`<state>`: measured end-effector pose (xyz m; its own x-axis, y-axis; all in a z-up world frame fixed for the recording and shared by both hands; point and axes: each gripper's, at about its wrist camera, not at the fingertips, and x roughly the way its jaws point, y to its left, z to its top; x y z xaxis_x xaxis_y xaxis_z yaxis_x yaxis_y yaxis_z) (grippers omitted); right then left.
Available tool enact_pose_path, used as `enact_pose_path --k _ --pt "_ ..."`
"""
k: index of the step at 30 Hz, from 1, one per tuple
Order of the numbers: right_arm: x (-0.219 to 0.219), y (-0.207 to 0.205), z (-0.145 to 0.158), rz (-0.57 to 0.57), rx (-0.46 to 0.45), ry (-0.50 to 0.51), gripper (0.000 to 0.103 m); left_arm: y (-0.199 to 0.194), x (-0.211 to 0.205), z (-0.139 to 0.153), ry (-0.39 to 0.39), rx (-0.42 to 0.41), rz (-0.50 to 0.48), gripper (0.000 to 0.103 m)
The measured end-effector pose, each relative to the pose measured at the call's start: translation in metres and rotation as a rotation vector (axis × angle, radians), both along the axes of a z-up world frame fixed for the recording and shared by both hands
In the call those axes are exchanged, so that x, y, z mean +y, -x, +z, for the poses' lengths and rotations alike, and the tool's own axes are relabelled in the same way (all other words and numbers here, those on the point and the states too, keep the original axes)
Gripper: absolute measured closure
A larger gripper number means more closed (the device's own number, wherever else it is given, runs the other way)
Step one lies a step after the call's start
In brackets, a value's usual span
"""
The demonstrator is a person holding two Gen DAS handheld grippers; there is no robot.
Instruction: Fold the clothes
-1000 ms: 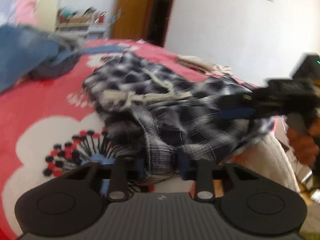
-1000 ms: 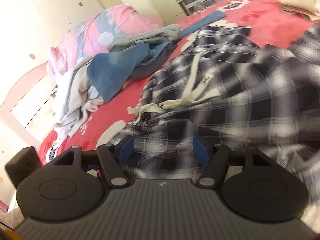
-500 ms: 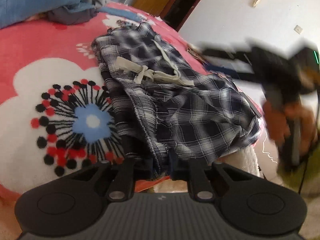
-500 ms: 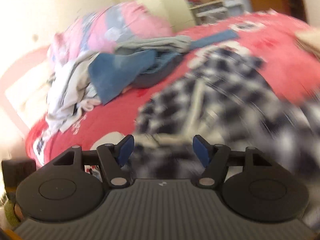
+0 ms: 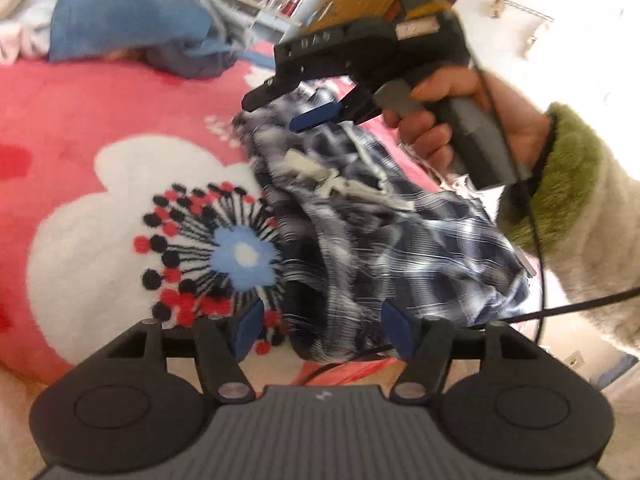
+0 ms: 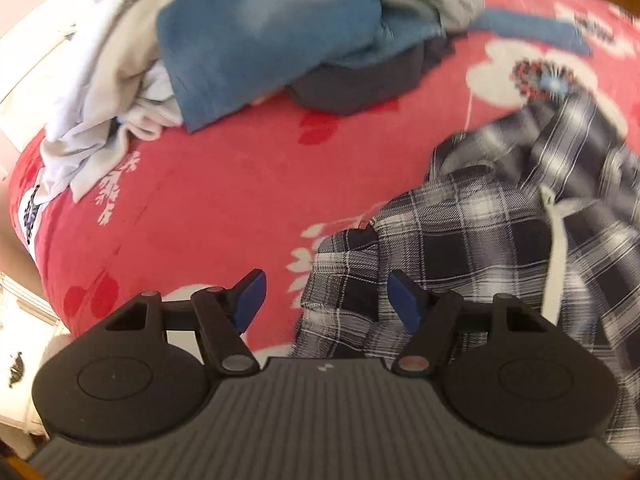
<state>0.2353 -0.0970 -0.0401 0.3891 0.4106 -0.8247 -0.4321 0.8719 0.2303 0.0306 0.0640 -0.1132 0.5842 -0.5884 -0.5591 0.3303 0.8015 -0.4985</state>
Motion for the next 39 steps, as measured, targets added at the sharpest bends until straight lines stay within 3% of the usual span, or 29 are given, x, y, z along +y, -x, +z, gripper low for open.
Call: enact_pose_path --k 4,8,11,12,16,17,21,28,34,39 --pt "0.013 -0.017 -0.015 -0.031 0.125 0.056 0.03 -0.012 -0.002 -0.007 0.018 0.03 0.007 0.044" --pt "0.029 -0.03 -0.034 -0.028 0.193 0.136 0.023 -0.017 -0.007 -0.01 0.036 0.054 0.002 0.065" --pt "0.04 -0.029 -0.039 0.004 0.187 0.196 0.024 -0.022 -0.01 -0.014 0.048 0.07 -0.002 0.08" --pt "0.041 -0.027 -0.038 0.017 0.178 0.211 0.027 -0.021 -0.011 -0.014 0.052 0.064 -0.007 0.083" --pt "0.025 -0.019 -0.032 0.026 0.126 0.218 0.062 -0.016 -0.017 -0.012 0.054 0.004 -0.031 0.091" --pt "0.019 -0.018 -0.031 0.009 0.122 0.198 0.068 -0.012 -0.018 -0.012 0.056 -0.032 -0.039 0.091" --pt "-0.007 -0.008 -0.022 -0.063 0.102 0.041 0.073 0.0 -0.013 -0.008 0.117 -0.144 -0.036 0.092" --pt "-0.03 0.008 0.025 -0.131 -0.004 -0.303 0.078 0.004 0.016 0.005 0.235 -0.205 0.072 0.093" --pt "0.015 -0.009 0.066 -0.039 -0.114 -0.451 0.078 0.003 0.079 0.025 0.336 -0.241 0.263 0.093" --pt "0.089 -0.034 0.08 0.067 -0.141 -0.532 0.078 0.006 0.139 0.036 0.38 -0.264 0.437 0.093"
